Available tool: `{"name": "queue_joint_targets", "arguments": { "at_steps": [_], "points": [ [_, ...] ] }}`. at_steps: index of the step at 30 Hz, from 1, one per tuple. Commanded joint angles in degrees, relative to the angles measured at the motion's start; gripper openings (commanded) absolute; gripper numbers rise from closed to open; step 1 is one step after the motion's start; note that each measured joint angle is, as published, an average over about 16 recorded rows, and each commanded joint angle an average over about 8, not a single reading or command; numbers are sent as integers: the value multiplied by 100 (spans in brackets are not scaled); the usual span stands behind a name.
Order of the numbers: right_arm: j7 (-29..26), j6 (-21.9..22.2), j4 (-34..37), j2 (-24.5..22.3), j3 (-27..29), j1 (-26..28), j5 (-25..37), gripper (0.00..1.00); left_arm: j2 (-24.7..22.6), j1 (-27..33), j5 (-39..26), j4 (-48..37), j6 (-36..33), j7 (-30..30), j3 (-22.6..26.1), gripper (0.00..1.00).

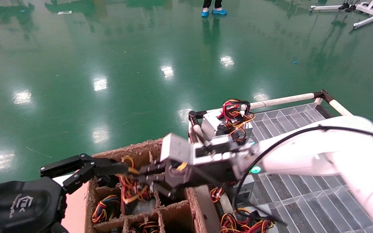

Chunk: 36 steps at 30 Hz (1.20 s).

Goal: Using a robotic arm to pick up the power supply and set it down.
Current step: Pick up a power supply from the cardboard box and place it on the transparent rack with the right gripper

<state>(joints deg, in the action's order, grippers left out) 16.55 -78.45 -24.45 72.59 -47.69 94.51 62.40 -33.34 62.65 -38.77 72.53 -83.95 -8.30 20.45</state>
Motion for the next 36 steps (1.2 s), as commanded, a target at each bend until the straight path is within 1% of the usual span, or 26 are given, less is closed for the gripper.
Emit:
{"name": "queue_joint_targets", "arguments": {
  "at_steps": [1,6,10,17,22,29,36],
  "points": [
    [81,-149,53,-79,112,30,-175,0,0,0,0,0,0,0,0,100],
    [369,-432,123,-290,427,228,-601,0,0,0,0,0,0,0,0,100],
    [494,-646,225,-443,620,441,-856,0,0,0,0,0,0,0,1,100],
    [553,-949,500,-808,779,1056,-1002,0,0,0,1,0,0,1,1,100],
    [623,-988,786,-1179,701,1607,-776,0,1,0,1,0,1,1,2,100],
    [804,-876,1175,-1646,388,2347,-149,0,1,1,1,0,1,1,2,100],
    [920,-899,1488,-2025,121,2870,331,0,1,1,2,0,1,1,2,100]
  ]
}}
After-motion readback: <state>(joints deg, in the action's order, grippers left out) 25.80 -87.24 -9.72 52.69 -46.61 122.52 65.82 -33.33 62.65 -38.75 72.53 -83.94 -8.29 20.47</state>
